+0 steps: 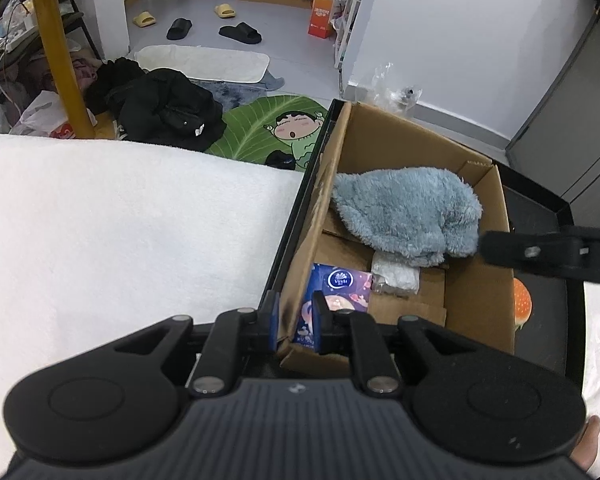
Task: Organize soft objects
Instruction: 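Carry the blue tissue pack into the box and open the right gripper, then lower the right gripper onto the orange burger plush and close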
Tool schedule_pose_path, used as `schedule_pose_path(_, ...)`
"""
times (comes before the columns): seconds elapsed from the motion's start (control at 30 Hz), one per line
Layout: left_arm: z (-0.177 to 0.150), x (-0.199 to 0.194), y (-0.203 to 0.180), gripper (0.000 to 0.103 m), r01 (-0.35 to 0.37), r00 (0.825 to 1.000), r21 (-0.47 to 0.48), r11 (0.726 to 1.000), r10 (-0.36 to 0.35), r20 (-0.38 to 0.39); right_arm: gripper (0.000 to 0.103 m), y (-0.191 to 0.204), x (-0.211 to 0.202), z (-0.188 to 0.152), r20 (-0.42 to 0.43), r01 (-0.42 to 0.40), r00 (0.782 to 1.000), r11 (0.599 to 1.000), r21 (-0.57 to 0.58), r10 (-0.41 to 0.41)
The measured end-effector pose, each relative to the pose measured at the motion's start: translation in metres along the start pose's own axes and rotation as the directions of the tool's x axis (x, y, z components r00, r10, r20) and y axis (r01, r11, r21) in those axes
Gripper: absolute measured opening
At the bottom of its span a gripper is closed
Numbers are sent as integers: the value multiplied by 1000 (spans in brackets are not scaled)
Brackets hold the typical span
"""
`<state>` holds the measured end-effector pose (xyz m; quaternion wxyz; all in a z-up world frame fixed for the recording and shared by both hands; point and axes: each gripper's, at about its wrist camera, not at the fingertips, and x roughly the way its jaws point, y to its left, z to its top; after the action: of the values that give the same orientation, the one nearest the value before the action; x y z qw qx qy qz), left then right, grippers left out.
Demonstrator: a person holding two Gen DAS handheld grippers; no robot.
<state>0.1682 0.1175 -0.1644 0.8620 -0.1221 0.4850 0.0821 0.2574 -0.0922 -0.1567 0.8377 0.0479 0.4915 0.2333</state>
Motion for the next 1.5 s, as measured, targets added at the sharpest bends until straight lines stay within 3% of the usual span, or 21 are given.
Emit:
schedule_pose_path(0.13, -1, 0, -5, 19, -20, 1000, 22, 1000, 20, -5, 55, -16, -10, 0, 14, 25, 1000, 1000, -8, -24)
schedule_pose_path(0.47, -2, -2, -20, 44, -81, 997, 82, 993, 80, 15, 55, -52, -21, -5, 15, 58, 998, 998, -27, -58)
schedule_pose_path(0.63, -2, -3, -26, 50, -102, 995, 108, 989, 100, 25, 59, -75, -20, -10, 5, 85, 996, 996, -21, -85)
schedule_pose_path(1.1, -3, -2, -36, 52, -144, 990, 140, 980, 142, 23, 72, -117, 19, -31, -24, 134, 991, 988, 76, -133)
schedule_pose_path(1.5, -3, 4, -45, 53, -175, 984, 181, 968, 178, 1, 76, -122, 49, -39, -49, 201, 979, 979, 28, -200)
